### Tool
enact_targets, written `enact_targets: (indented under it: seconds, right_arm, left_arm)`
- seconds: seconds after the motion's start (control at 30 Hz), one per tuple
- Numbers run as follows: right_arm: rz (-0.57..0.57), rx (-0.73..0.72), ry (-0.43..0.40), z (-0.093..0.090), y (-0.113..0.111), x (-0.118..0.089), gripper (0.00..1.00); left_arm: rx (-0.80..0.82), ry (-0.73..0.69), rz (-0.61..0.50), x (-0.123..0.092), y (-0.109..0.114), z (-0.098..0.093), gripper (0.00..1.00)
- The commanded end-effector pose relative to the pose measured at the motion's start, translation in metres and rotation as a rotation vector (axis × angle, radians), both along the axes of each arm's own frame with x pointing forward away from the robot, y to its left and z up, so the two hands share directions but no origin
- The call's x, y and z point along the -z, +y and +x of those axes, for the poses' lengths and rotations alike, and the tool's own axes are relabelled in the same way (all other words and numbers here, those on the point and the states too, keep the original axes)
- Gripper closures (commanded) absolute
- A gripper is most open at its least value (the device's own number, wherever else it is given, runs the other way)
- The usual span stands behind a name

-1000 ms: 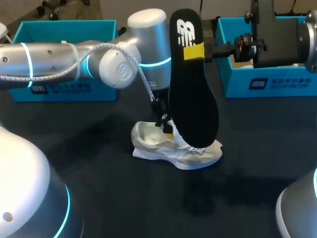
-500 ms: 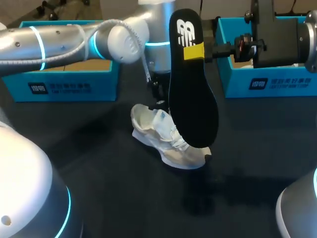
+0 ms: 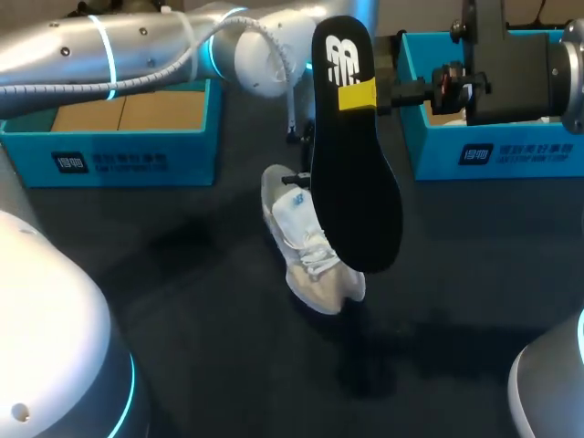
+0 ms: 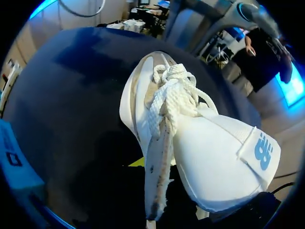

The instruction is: Take the shoe out of the shoebox, open the shoe tongue, remove and reinsert the insole, then place the shoe into the shoebox

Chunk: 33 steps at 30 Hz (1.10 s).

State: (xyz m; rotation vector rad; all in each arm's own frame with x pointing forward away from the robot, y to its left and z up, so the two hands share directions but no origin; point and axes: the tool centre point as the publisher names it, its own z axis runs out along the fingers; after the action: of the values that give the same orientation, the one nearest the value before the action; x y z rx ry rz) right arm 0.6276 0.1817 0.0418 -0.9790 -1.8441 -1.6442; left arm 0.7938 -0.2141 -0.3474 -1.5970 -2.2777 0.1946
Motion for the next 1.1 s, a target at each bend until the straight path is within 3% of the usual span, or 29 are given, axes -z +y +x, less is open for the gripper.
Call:
enact_targets:
  seconds: [0.03,0.6,0.8,1.1]
  right_arm:
    - [-0.003,0.0,0.003,0.002,0.004,0.0,1.0]
    - [-0.003,0.0,0.003,0.002,0.004,0.0,1.0]
    - [-0.003,0.0,0.003,0.002,0.004,0.0,1.0]
    - [-0.003,0.0,0.003,0.002,0.004,0.0,1.0]
  left_arm:
    - [0.104,-0.107,-0.067,-0.014,0.008,-0.007,1.0]
    - [0.104,-0.107,-0.067,-0.014,0.008,-0.007,1.0]
    - [0.291,-0.079,-0.022,-0.011,0.002,-0.007,1.0]
    - [0.389,-0.06,0.002,-0.003,-0.007,-0.001,1.0]
